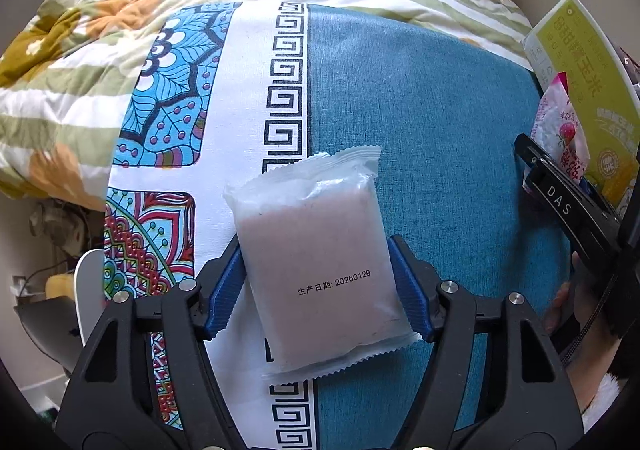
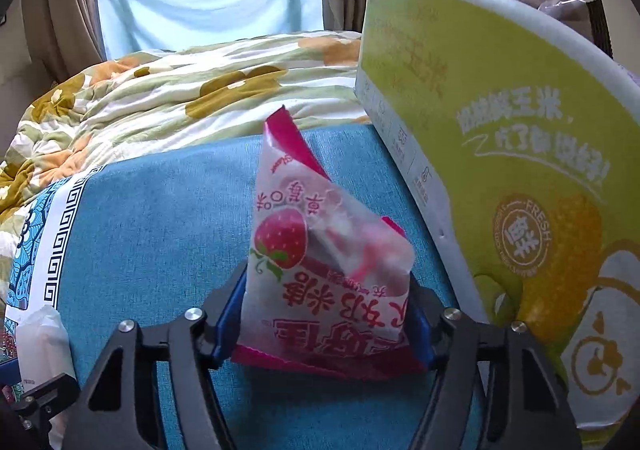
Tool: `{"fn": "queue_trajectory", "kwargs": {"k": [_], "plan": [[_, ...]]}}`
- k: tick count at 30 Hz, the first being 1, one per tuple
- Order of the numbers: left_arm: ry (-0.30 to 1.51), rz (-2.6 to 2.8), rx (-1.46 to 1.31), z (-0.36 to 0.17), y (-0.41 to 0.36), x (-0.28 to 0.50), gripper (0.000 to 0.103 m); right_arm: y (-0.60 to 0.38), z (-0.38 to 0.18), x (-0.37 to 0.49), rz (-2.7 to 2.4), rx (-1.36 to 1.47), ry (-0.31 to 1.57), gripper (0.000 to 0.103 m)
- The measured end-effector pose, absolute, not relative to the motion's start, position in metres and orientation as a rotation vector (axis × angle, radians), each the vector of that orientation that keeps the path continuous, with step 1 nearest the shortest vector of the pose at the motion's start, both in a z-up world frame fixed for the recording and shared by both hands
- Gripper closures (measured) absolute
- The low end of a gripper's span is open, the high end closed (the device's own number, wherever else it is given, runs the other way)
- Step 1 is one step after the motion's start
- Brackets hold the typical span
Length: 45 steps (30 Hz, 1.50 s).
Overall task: Organize snacks
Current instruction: 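Grasp the white pack with the left tool while the right tool grasps the pink bag, then carry both packs over the green box and open both tools to drop them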
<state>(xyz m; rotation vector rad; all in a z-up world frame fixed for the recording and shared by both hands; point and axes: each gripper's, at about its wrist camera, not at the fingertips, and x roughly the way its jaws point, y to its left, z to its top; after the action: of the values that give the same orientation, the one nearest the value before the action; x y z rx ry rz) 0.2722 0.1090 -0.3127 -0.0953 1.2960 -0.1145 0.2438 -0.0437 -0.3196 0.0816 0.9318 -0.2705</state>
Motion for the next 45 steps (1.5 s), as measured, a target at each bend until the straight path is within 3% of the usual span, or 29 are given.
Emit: {"fn": "queue_trajectory", "kwargs": {"k": [7, 22, 33, 45], "plan": [[1.247, -0.129, -0.115, -0.292, 0.114, 0.268, 0.04, -0.046, -0.307, 0.233, -0.209, 0.117, 0.923, 0.057], [1.066, -0.245, -0.075, -0.175, 0.084, 0.25, 0.04, -0.032, -0.203, 0.175, -0.062, 0.129, 0.801, 0.06], [0.974, -0.42, -0.038, -0.104, -0.04, 0.241, 0.04, -0.128, -0.134, 0.131, -0.099, 0.172, 0.757, 0.06], [1.019, -0.459, 0.012, -0.113, -0.204, 0.262, 0.038, -0.254, -0.128, 0.109, -0.119, 0.174, 0.8, 0.06]]}}
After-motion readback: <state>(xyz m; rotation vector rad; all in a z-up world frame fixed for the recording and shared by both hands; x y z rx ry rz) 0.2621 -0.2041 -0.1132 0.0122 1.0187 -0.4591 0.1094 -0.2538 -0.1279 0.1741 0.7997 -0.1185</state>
